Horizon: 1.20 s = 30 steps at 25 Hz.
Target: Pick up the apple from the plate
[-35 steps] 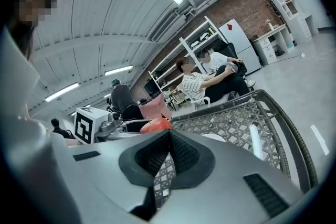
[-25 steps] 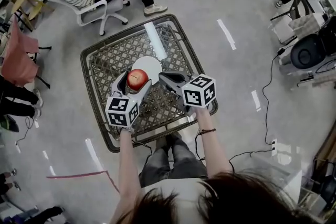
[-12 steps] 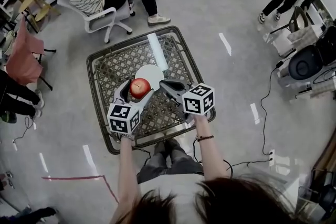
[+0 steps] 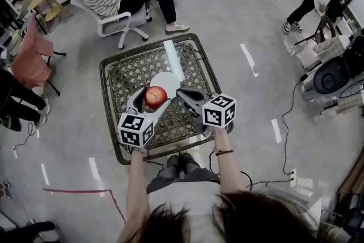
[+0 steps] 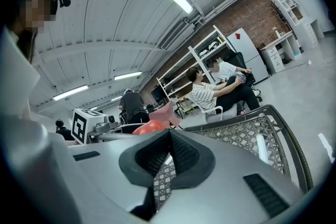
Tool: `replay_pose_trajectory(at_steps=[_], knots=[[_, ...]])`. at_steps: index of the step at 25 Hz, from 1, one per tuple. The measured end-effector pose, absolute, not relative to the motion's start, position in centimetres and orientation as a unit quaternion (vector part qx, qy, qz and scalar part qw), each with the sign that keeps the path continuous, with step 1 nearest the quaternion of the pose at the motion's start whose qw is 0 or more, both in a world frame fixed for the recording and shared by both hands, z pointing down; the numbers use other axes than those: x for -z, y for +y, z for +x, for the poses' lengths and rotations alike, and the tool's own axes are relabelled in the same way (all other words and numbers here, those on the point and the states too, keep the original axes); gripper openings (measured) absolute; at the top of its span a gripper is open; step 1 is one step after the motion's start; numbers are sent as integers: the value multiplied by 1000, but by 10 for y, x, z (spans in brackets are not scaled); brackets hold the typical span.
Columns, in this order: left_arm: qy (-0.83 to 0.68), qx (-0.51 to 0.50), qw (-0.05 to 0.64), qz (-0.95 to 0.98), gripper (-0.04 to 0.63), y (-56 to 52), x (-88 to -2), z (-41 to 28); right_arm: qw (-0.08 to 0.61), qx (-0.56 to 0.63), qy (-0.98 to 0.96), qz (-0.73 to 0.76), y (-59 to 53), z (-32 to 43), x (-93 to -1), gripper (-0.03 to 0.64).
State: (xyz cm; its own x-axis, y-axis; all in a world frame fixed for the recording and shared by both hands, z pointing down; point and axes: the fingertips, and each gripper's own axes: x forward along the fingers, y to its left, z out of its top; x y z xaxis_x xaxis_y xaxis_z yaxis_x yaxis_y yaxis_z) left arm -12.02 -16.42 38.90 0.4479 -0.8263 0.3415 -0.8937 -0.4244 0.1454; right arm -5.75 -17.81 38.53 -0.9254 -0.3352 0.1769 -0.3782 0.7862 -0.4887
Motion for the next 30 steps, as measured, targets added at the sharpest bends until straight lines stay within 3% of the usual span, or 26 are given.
replay_pose_trajectory(at_steps=[30], knots=[[-504,-92,135,848,399,-142,-358,-111,14,-228,-962,151,-159,-56,-349,9]])
